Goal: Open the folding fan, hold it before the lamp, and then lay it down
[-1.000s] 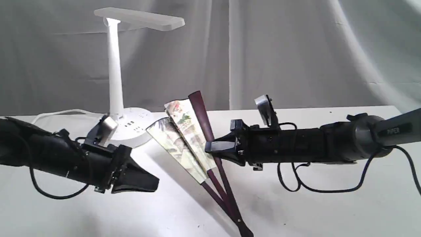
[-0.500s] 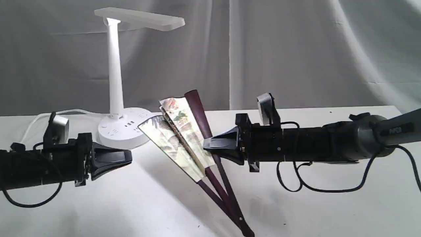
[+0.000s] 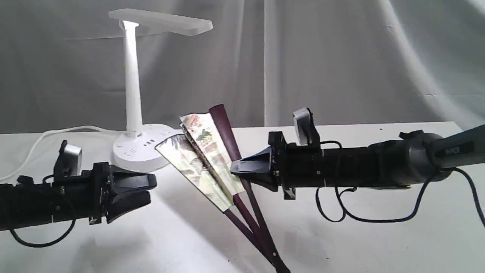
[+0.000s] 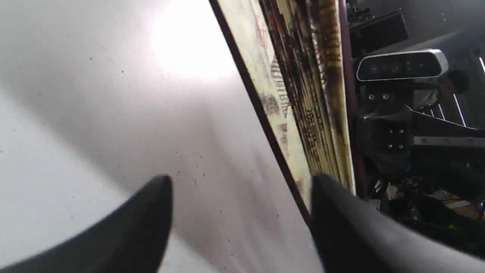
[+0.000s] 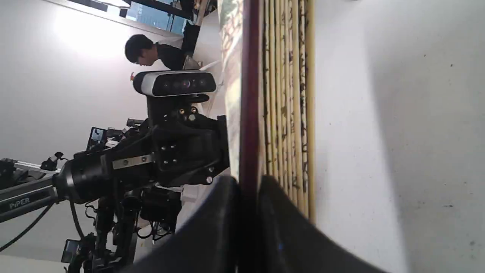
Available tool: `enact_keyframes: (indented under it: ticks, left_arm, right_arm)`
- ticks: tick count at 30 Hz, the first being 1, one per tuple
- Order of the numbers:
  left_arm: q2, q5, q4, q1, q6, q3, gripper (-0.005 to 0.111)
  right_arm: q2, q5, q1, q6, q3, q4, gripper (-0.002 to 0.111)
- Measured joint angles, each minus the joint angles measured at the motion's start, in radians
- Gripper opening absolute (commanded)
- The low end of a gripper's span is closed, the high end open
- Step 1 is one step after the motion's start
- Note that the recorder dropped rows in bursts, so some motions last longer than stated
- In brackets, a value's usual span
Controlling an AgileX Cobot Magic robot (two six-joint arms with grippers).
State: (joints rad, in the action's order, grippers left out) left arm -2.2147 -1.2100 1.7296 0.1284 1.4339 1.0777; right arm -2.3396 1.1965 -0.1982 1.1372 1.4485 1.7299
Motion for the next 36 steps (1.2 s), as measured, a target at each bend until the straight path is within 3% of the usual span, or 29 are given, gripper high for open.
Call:
enact_keyframes:
  ticks: [1,4,28,36]
  left_arm:
    - [0.0,0.0,0.0,0.0,0.0,0.0,0.077]
    - [0.0,0.0,0.002,0.0,0.0,0.0,0.085]
    - [0.0,-0.002,0.006,-0.018,0.05,0.053,0.084]
    - [0.0,-0.002,0.01,-0.066,0.051,0.06,0.084]
  right_arm:
    - [0.0,0.0,-0.009,0.0,0.0,0.0,0.0]
    - [0.0,0.0,-0.026,0.0,0.0,0.0,0.0]
    - [0.0,0.0,-0.079,-0.045,0.0,0.0,0.0]
    - [0.0,0.002,-0.107,-0.045,0.0,0.0,0.0]
